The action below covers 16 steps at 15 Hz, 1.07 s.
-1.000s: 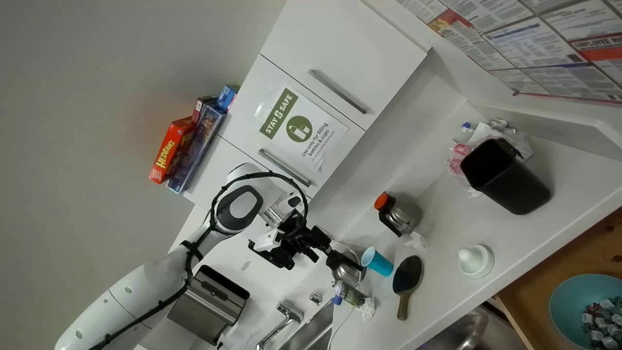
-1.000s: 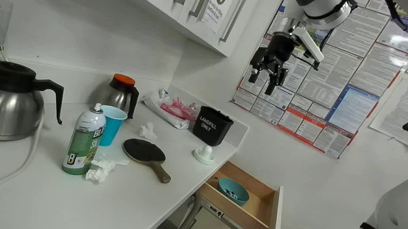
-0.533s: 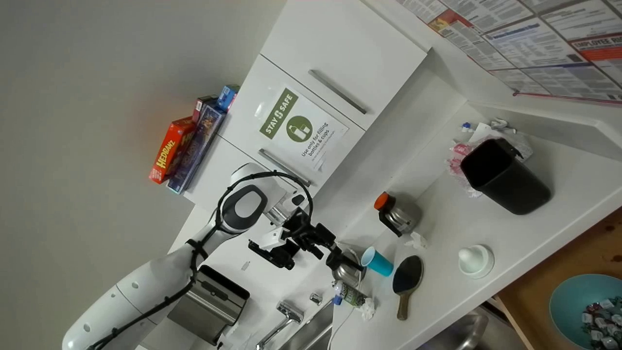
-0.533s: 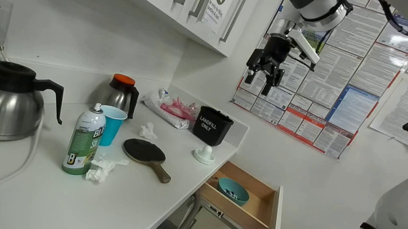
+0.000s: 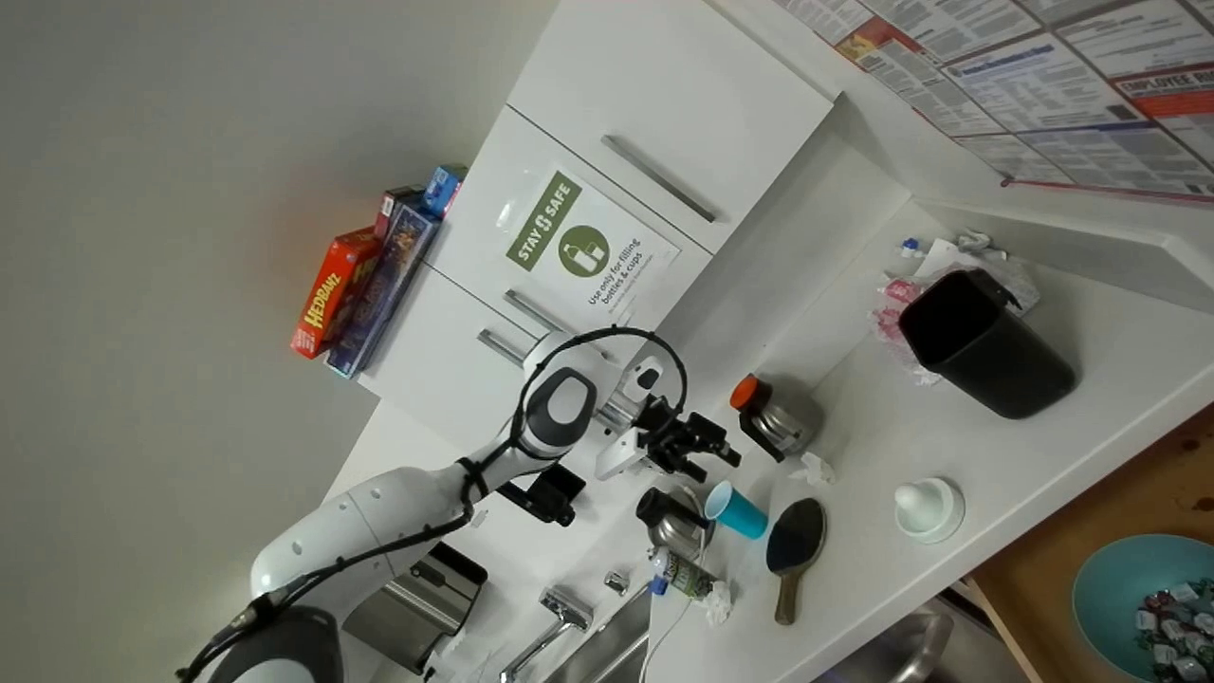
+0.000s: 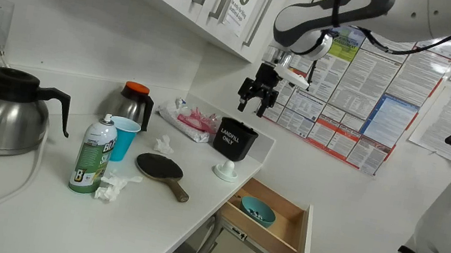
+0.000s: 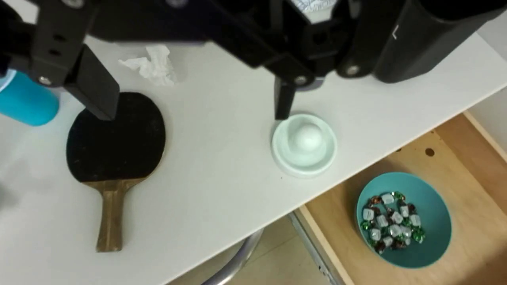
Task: Pick the paper and throw it in the bin
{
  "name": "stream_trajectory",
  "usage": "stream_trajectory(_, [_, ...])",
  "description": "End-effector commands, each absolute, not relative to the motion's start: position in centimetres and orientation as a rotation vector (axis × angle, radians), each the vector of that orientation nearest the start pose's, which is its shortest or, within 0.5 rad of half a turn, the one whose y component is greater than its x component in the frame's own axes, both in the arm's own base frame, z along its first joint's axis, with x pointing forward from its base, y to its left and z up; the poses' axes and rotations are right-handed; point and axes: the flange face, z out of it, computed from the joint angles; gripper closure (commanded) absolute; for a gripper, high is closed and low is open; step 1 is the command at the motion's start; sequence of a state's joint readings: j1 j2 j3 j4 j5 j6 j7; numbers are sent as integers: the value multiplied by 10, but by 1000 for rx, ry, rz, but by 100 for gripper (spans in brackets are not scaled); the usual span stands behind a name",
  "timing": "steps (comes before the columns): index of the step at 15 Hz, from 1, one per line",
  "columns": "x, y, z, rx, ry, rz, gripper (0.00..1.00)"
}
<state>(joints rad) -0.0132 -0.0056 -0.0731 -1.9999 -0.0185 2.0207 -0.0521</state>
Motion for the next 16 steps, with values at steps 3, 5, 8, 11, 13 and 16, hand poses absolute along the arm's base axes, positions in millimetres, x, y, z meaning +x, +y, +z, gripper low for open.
stream_trajectory(3, [579, -45, 427, -3211, -4, -90, 0])
stream_trajectory(5, [583, -44, 415, -3214, -4, -69, 0])
stream_trajectory(8, [583, -45, 419, -3213, -3, -78, 0])
stream_trajectory(11, [591, -43, 416, -3202, -4, -116, 0])
stream_trajectory(13, [606, -37, 405, -3201, -34, -149, 0])
stream_trajectory(16, [632, -23, 385, -3192, -104, -211, 0])
